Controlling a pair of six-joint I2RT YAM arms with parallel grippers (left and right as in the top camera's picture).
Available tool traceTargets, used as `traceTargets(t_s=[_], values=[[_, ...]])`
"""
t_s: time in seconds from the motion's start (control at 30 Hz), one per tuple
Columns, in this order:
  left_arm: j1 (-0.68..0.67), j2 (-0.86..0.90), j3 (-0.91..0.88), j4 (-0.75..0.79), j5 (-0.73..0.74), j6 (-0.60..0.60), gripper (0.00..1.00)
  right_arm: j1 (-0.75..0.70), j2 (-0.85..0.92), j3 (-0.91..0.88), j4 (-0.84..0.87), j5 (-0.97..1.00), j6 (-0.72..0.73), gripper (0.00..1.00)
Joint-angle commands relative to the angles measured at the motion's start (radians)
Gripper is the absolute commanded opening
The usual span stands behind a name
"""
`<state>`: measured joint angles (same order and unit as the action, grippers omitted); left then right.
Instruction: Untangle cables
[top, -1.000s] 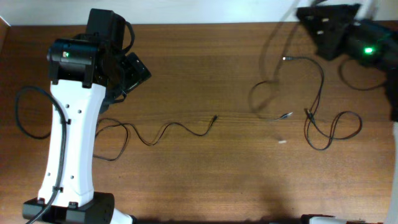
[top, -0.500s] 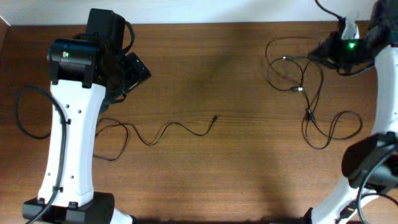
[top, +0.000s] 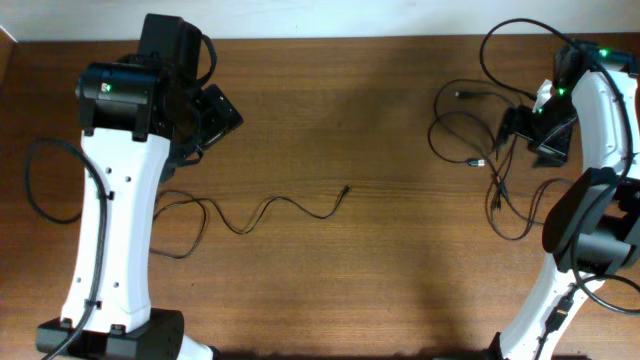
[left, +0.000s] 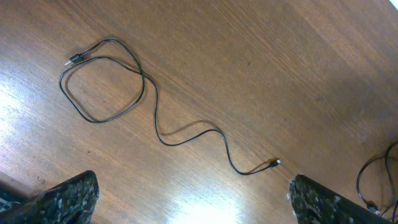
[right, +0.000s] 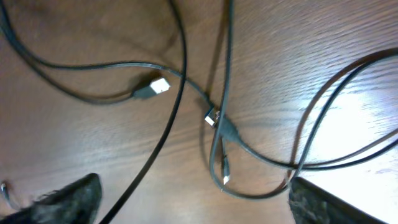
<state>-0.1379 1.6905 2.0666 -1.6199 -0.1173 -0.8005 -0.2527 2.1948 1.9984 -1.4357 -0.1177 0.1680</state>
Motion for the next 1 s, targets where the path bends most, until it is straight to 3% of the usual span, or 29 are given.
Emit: traceTargets(t_s=[0.0,0.07,0.1,0.17,0.2,0.33,0.47,0.63,0.73,0.87,0.97], values=[[0.003,-0.01,0.009,-0.002,-0.019,0.016,0.99,-0.002,0.011,-0.007,0.043,0.096,0.027,0.99],[0.003,-0.01,0.009,-0.002,-0.019,0.016,0.99,0.002,0.011,-0.007,0.074,0.059,0.021,0.99],[0.003,-0.01,0.009,-0.002,-0.019,0.016,0.99,0.006,0.011,-0.007,0.099,-0.041,-0.055,0.98],[0.003,-0.01,0.009,-0.002,-0.019,0.016,0.99,0.018,0.011,-0.007,0.121,-0.388,-0.253,0.99],[0.003,-0.01,0.009,-0.002,-0.019,0.016,0.99,0.023,0.011,-0.005,0.127,-0.51,-0.265,0.99],[0.003,-0.01,0.009,-0.002,-0.019,0.016,0.99,0.06,0.009,-0.001,0.03,-0.346,-0.055,0.99],[0.003,-0.01,0.009,-0.002,-0.019,0.016,0.99,0.165,0.009,-0.002,-0.044,-0.341,-0.107,0.99],[0.003,-0.01,0.009,-0.002,-0.019,0.016,0.99,0.415,0.009,-0.002,0.017,-0.402,-0.095,0.99],[0.003,-0.01,0.009,-0.002,-0.019,0.016,0.99,0.571,0.011,-0.002,0.056,-0.413,0.032,0.99],[0.003,-0.01,0.009,-0.002,-0.019,0.016,0.99,0.774,0.012,-0.002,0.152,-0.393,0.375,0.98],[0.003,-0.01,0.009,-0.002,-0.019,0.016,0.99,0.889,0.027,-0.002,0.191,-0.298,0.63,0.69]])
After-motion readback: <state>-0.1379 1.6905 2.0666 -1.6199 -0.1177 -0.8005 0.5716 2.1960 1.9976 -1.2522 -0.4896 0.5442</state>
